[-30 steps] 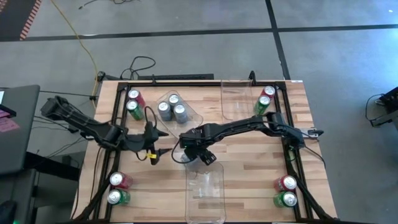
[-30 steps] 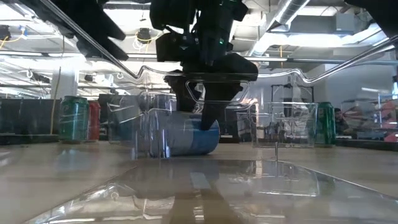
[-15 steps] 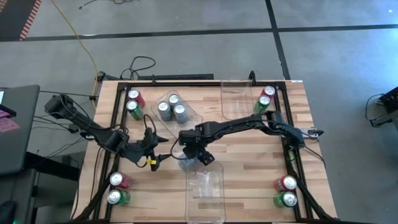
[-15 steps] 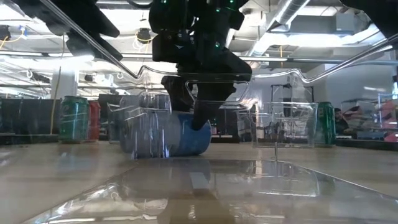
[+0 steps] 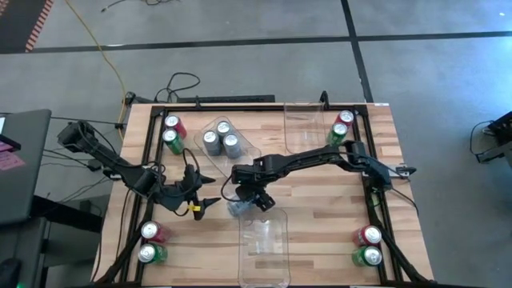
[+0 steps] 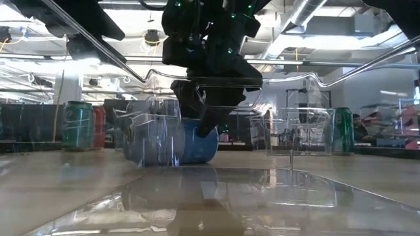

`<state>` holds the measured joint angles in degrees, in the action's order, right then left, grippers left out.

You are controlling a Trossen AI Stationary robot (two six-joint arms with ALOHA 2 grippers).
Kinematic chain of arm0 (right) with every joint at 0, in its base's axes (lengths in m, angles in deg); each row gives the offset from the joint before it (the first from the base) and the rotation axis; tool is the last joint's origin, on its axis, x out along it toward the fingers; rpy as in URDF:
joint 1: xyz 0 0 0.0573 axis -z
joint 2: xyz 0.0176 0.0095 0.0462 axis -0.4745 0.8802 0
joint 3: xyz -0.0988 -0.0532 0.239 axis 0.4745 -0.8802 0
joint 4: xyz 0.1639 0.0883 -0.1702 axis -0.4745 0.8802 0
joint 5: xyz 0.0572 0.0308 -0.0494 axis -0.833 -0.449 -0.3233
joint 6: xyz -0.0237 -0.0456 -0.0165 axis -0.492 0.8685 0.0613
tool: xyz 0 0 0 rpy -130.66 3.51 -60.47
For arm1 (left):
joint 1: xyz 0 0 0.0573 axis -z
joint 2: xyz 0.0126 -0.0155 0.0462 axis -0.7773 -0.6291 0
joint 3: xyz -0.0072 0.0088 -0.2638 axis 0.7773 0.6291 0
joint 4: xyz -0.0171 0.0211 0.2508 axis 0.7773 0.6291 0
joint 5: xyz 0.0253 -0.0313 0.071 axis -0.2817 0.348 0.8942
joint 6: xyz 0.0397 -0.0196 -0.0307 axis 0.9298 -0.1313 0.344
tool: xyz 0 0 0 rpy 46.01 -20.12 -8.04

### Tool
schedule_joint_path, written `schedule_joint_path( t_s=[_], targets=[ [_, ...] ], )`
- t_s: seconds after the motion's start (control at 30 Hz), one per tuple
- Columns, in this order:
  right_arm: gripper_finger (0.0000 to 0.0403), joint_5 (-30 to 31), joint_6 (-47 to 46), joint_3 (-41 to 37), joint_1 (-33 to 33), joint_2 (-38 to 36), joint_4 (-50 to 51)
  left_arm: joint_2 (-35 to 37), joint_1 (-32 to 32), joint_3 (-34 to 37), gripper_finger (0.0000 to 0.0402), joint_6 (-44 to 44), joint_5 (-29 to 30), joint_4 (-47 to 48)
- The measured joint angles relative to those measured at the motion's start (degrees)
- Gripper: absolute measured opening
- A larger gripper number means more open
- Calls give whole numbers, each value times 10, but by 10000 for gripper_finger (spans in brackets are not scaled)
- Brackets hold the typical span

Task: Sort soda cans
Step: Put the blue-white soda can into the top left transparent bin

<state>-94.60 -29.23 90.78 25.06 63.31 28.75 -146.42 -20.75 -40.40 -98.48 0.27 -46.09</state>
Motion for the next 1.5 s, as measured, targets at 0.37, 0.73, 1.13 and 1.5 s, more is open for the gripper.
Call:
schedule_joint_path(
  t_s=[0.37, 0.73, 1.13, 1.5],
  targets=[
    [355, 2, -34, 1, -1, 0, 7, 0, 0, 0, 333, -1, -1, 0],
    [397, 1, -49, -1, -1, 0, 5, 0, 0, 0, 333, 6, -2, -1],
    [314, 5, -52, -2, 1, 0, -18, 0, 0, 0, 333, 4, -2, -2],
    [264, 17, -59, 50, -1, -3, 44, 0, 0, 0, 333, 4, -2, -2]
  ],
)
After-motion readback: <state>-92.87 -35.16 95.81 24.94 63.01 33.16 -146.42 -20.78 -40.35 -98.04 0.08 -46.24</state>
